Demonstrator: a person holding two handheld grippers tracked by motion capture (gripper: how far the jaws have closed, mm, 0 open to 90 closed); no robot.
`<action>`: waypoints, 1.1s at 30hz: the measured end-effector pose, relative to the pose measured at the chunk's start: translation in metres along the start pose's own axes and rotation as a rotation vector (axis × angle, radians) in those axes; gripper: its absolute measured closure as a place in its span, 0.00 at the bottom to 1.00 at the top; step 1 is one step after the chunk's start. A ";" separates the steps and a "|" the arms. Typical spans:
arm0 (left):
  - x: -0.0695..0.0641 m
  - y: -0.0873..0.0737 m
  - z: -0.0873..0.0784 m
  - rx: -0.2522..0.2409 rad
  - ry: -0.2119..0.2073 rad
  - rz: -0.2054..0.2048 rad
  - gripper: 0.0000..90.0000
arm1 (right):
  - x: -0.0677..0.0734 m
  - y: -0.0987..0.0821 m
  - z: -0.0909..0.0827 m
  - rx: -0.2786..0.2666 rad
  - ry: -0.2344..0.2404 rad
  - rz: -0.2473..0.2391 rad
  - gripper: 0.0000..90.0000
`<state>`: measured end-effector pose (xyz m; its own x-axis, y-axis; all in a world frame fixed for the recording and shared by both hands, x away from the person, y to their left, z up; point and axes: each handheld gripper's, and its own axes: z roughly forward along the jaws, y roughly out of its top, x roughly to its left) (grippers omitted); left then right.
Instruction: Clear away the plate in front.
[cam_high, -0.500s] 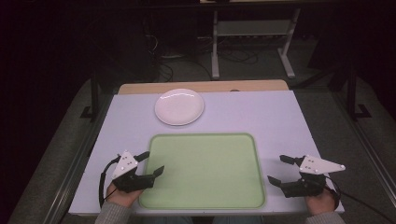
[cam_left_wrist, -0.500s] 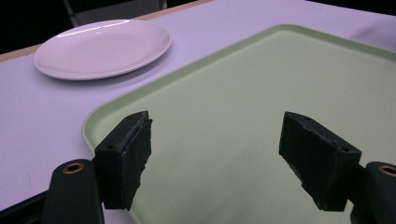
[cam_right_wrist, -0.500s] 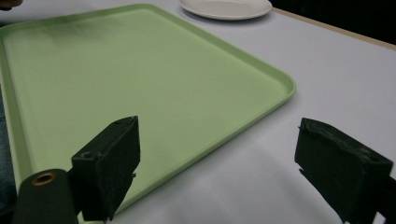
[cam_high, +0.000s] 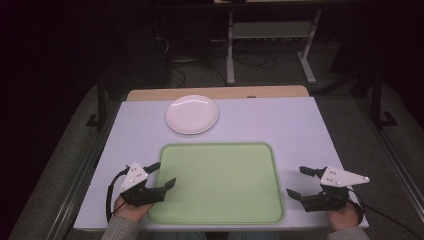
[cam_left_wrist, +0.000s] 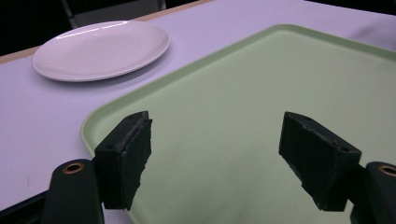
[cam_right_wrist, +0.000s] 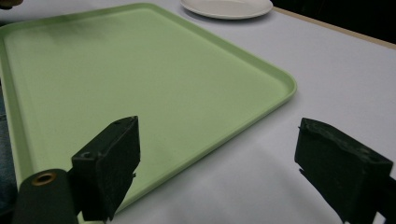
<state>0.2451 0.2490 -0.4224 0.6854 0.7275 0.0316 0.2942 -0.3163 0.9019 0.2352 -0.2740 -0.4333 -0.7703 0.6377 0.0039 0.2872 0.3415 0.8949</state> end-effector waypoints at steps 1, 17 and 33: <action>0.000 0.000 0.000 0.000 0.000 0.000 0.28 | 0.000 0.000 0.000 0.000 0.001 0.000 0.15; 0.001 0.000 0.000 -0.001 0.003 -0.006 0.28 | 0.000 0.000 0.000 -0.001 0.000 -0.001 0.15; 0.002 0.002 0.000 -0.005 0.003 -0.009 0.28 | 0.001 0.000 -0.001 0.001 -0.002 -0.005 0.15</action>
<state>0.2473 0.2502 -0.4204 0.6808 0.7320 0.0251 0.2965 -0.3068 0.9044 0.2342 -0.2738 -0.4331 -0.7707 0.6372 -0.0013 0.2839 0.3452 0.8946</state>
